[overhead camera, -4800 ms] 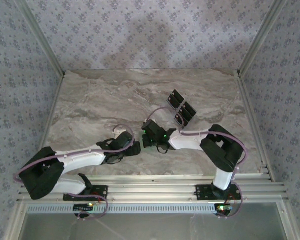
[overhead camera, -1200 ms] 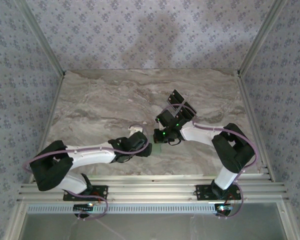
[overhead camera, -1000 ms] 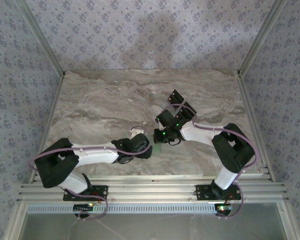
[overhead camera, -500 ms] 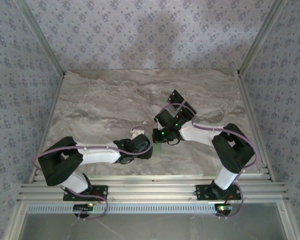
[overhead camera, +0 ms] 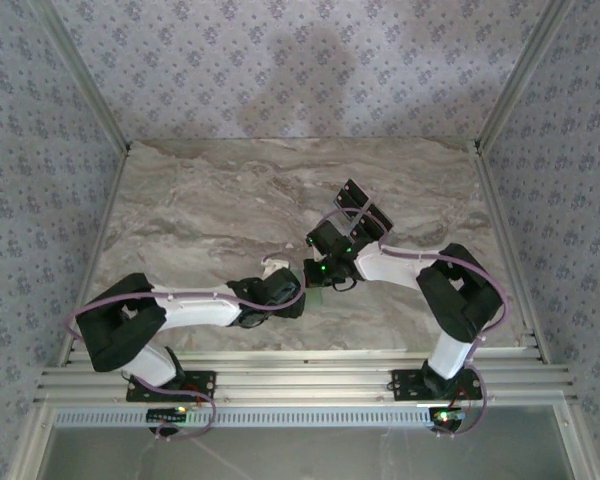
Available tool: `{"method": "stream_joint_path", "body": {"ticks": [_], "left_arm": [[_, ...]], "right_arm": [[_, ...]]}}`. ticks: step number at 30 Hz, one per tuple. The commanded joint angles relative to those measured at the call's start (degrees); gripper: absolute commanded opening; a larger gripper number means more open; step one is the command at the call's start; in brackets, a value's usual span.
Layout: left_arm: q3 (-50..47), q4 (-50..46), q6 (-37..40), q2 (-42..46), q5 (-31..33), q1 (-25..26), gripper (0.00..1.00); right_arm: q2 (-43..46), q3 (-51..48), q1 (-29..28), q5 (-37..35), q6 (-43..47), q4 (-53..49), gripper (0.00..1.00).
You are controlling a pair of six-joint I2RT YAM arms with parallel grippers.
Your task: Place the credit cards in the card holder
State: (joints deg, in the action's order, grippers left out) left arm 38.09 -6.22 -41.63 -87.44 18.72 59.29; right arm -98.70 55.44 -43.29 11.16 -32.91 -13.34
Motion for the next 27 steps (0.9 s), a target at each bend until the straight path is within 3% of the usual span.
{"method": "stream_joint_path", "body": {"ticks": [1, 14, 27], "left_arm": [[0.1, -0.7, -0.5, -1.6, -0.6, 0.4, 0.97], [0.2, -0.5, -0.7, -2.0, -0.8, 0.3, 0.97], [0.4, -0.8, -0.6, -2.0, -1.0, 0.4, 0.97]], "right_arm": [[-1.3, 0.8, -0.1, -2.3, 1.5, -0.6, 0.0], [-1.8, -0.7, -1.0, -6.1, 4.4, -1.1, 0.0], [-2.9, -2.6, -6.1, -12.4, 8.2, -1.7, 0.0]]}}
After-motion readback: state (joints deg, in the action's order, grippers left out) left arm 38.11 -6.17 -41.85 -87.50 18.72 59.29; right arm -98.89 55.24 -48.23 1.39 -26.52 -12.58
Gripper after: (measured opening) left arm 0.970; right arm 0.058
